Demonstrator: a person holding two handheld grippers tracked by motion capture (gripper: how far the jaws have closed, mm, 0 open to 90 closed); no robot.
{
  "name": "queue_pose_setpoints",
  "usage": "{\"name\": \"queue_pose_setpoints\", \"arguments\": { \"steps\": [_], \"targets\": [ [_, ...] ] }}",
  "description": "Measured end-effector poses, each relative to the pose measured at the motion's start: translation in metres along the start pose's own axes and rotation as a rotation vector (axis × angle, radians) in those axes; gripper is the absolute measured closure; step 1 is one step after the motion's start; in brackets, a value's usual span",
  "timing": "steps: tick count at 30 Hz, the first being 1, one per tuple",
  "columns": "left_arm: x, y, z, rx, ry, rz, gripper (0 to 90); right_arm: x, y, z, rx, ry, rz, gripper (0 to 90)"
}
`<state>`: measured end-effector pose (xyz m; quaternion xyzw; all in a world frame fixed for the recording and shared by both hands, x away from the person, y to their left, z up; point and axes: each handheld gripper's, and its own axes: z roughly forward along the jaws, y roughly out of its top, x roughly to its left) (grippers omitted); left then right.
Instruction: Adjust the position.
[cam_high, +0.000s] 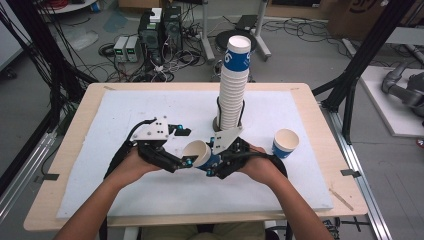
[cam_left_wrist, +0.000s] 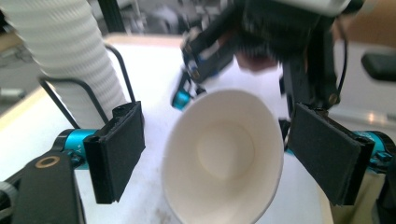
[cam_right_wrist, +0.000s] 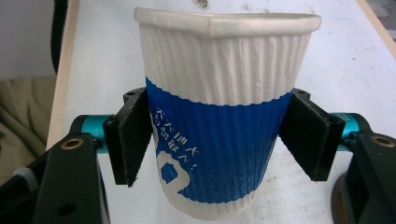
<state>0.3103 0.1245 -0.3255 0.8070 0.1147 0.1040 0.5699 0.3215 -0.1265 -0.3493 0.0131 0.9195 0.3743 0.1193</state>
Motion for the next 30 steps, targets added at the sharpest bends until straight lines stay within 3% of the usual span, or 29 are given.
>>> {"name": "queue_pose_setpoints", "arguments": {
  "steps": [6, 13, 18, 22, 30],
  "targets": [
    [0.005, -0.009, -0.014, -0.111, 0.063, -0.065, 18.0, 0.000, -0.019, -0.003, -0.078, -0.007, 0.070, 29.3],
    [0.011, -0.033, -0.027, -0.202, 0.169, -0.145, 16.6, 0.003, -0.046, -0.009, -0.212, -0.050, 0.159, 29.1],
    [0.012, -0.051, -0.030, -0.240, 0.244, -0.178, 16.5, 0.006, -0.062, -0.015, -0.313, -0.084, 0.220, 29.1],
    [0.013, -0.064, -0.031, -0.253, 0.286, -0.202, 16.5, 0.007, -0.070, -0.018, -0.345, -0.107, 0.247, 28.9],
    [0.011, -0.087, -0.038, -0.249, 0.354, -0.192, 16.5, 0.008, -0.081, -0.021, -0.384, -0.159, 0.284, 28.0]
  ]
}}
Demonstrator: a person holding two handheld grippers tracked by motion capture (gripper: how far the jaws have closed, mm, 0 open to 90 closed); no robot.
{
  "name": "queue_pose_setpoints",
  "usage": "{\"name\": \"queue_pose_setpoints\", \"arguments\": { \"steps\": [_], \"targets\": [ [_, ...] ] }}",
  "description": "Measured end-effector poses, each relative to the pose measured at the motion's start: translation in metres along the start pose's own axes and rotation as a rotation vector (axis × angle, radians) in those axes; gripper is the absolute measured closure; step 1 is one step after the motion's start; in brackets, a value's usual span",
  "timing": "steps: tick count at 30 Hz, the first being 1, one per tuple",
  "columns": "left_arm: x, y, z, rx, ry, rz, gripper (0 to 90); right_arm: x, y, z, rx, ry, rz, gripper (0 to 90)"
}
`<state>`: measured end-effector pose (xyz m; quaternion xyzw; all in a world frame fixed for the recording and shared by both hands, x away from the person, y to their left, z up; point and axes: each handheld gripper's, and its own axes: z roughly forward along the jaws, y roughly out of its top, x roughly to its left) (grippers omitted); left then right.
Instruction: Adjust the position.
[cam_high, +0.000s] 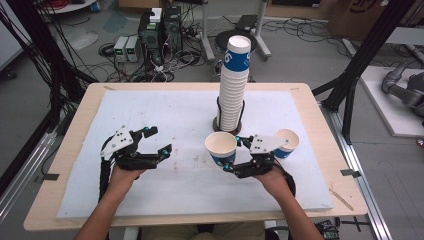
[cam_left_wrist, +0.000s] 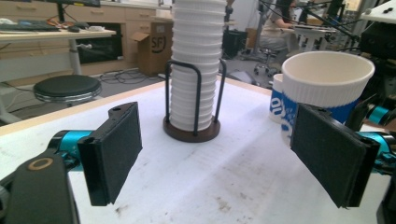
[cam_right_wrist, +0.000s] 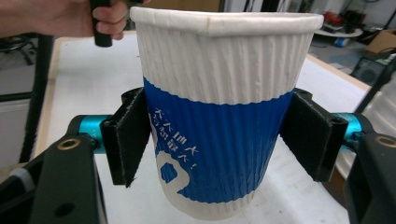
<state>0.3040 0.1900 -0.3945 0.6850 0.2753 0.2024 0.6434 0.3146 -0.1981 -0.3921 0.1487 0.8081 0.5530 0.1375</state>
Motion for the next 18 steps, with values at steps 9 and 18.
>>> {"name": "queue_pose_setpoints", "arguments": {
  "steps": [9, 18],
  "targets": [
    [0.004, -0.014, -0.010, -0.002, 0.040, 0.011, 17.2, 0.000, -0.002, -0.008, -0.051, -0.034, 0.015, 28.0],
    [0.006, -0.020, -0.016, 0.013, 0.052, 0.020, 17.2, -0.001, 0.000, -0.009, -0.066, -0.050, 0.014, 28.0]
  ]
}}
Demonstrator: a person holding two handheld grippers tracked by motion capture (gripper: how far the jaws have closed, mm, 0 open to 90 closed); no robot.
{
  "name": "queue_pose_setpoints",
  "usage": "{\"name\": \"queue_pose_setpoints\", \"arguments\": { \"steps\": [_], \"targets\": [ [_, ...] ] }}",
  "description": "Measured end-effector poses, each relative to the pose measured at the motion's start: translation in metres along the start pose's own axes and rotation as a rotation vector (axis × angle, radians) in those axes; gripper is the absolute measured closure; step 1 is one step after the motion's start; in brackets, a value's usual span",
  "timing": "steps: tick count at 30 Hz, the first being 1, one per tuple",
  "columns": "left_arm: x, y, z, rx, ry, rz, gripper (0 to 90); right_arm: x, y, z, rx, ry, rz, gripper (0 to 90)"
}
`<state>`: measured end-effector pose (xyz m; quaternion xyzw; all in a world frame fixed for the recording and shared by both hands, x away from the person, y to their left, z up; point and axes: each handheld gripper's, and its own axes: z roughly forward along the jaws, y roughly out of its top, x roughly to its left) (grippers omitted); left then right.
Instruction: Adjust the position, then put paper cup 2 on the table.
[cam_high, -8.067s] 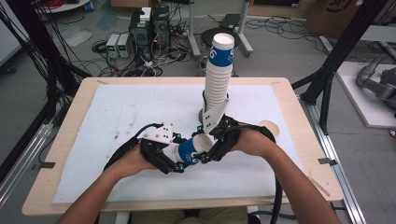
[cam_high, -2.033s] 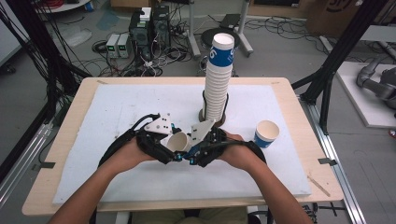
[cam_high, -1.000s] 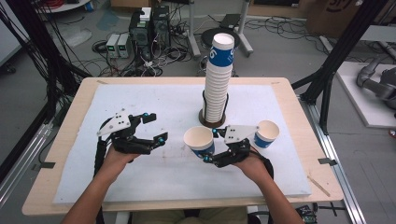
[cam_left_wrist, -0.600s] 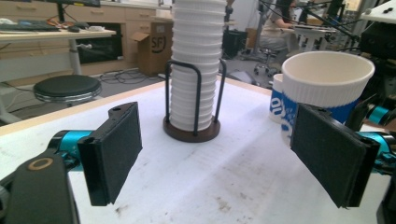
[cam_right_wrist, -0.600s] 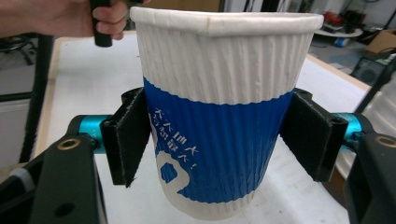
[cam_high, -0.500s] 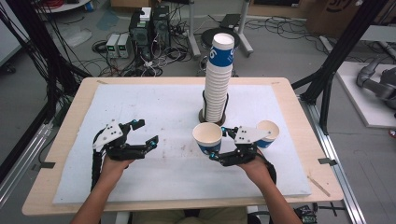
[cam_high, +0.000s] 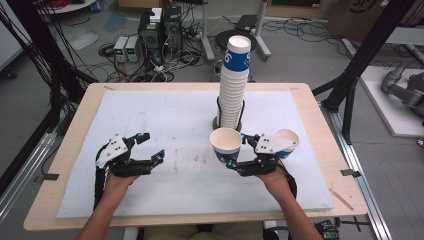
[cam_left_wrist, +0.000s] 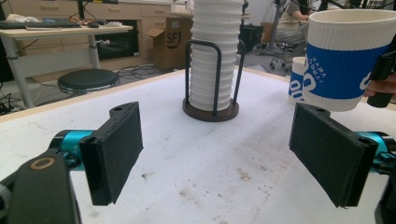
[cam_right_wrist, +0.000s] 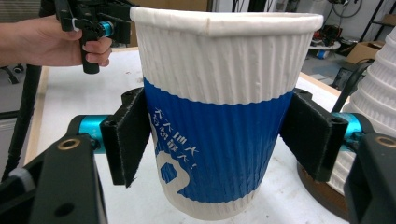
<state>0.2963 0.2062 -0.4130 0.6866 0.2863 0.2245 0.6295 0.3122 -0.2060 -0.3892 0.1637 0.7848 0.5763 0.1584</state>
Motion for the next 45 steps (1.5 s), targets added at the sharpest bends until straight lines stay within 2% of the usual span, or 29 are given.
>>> {"name": "queue_pose_setpoints", "arguments": {
  "steps": [11, 21, 27, 34, 39, 45],
  "targets": [
    [0.000, 0.001, -0.003, -0.007, 0.016, 0.003, 17.5, 0.001, 0.002, 0.000, -0.013, -0.004, -0.005, 28.0],
    [0.004, 0.001, -0.010, -0.015, 0.038, 0.000, 17.5, 0.003, 0.009, 0.015, -0.011, 0.003, -0.028, 28.0],
    [0.005, 0.001, -0.014, -0.014, 0.048, 0.005, 17.5, 0.001, 0.014, 0.032, -0.031, -0.002, -0.022, 28.0],
    [0.009, 0.001, -0.020, -0.021, 0.073, -0.003, 17.5, 0.002, 0.016, 0.066, -0.015, -0.005, -0.025, 28.0],
    [0.010, 0.001, -0.021, -0.019, 0.079, -0.004, 17.6, 0.000, 0.011, 0.083, -0.028, -0.029, 0.030, 28.0],
    [0.010, 0.000, -0.019, -0.015, 0.075, -0.007, 17.6, -0.004, 0.005, 0.101, -0.021, -0.065, 0.067, 28.0]
  ]
}}
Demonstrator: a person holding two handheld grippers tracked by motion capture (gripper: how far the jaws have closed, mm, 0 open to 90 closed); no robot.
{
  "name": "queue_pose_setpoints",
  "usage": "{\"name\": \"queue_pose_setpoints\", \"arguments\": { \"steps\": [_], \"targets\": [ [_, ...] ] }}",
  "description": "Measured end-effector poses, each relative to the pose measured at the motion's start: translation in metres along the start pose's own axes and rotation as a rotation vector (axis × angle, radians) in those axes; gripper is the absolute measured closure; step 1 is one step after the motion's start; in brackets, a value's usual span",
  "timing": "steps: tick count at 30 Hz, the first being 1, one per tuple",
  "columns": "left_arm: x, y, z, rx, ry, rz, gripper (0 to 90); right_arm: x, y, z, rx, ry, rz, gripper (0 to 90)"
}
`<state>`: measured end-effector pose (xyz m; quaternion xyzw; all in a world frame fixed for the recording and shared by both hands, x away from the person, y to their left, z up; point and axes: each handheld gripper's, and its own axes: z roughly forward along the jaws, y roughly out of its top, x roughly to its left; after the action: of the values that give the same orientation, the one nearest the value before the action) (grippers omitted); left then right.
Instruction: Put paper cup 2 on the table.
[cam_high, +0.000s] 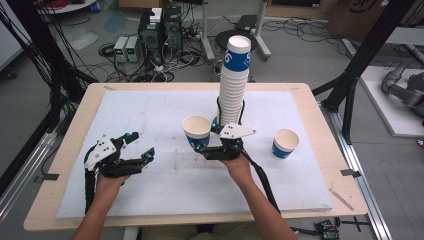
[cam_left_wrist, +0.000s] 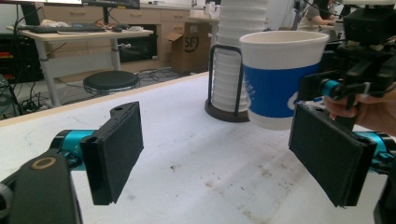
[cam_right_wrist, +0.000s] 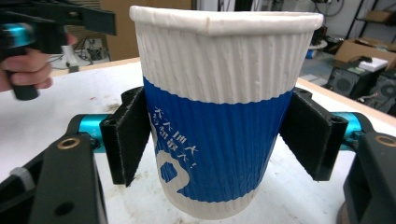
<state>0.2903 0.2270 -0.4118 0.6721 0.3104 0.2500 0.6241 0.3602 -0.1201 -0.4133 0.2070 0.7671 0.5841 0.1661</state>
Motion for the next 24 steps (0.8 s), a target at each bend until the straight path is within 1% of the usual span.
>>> {"name": "queue_pose_setpoints", "arguments": {
  "steps": [3, 5, 9, 11, 14, 18, 19, 23, 24],
  "targets": [
    [0.000, 0.000, 0.000, 0.002, -0.003, 0.001, 17.7, -0.001, -0.005, 0.010, 0.028, -0.011, 0.029, 27.9],
    [0.000, 0.000, 0.000, 0.002, -0.002, 0.002, 17.7, -0.002, -0.008, 0.016, 0.045, -0.006, 0.057, 27.9],
    [-0.001, -0.001, 0.001, 0.010, -0.006, 0.004, 17.8, 0.000, -0.013, 0.027, 0.095, 0.001, 0.066, 27.9],
    [-0.001, -0.001, 0.001, 0.012, -0.006, 0.006, 17.9, 0.001, -0.015, 0.032, 0.112, 0.002, 0.066, 27.9],
    [0.000, -0.001, 0.001, 0.011, -0.007, 0.002, 18.1, 0.002, -0.018, 0.037, 0.127, 0.018, 0.086, 27.7],
    [0.001, -0.001, 0.001, 0.014, -0.002, 0.000, 18.2, 0.004, -0.022, 0.044, 0.179, 0.024, 0.075, 27.7],
    [0.001, -0.001, 0.001, 0.014, -0.002, 0.001, 18.3, 0.005, -0.023, 0.045, 0.187, 0.023, 0.079, 27.7],
    [0.001, -0.002, 0.001, 0.016, -0.007, -0.004, 18.5, 0.005, -0.023, 0.046, 0.195, 0.022, 0.073, 27.6],
    [0.000, -0.002, 0.001, 0.017, -0.005, -0.005, 18.5, 0.005, -0.023, 0.045, 0.200, 0.021, 0.065, 27.6]
  ]
}}
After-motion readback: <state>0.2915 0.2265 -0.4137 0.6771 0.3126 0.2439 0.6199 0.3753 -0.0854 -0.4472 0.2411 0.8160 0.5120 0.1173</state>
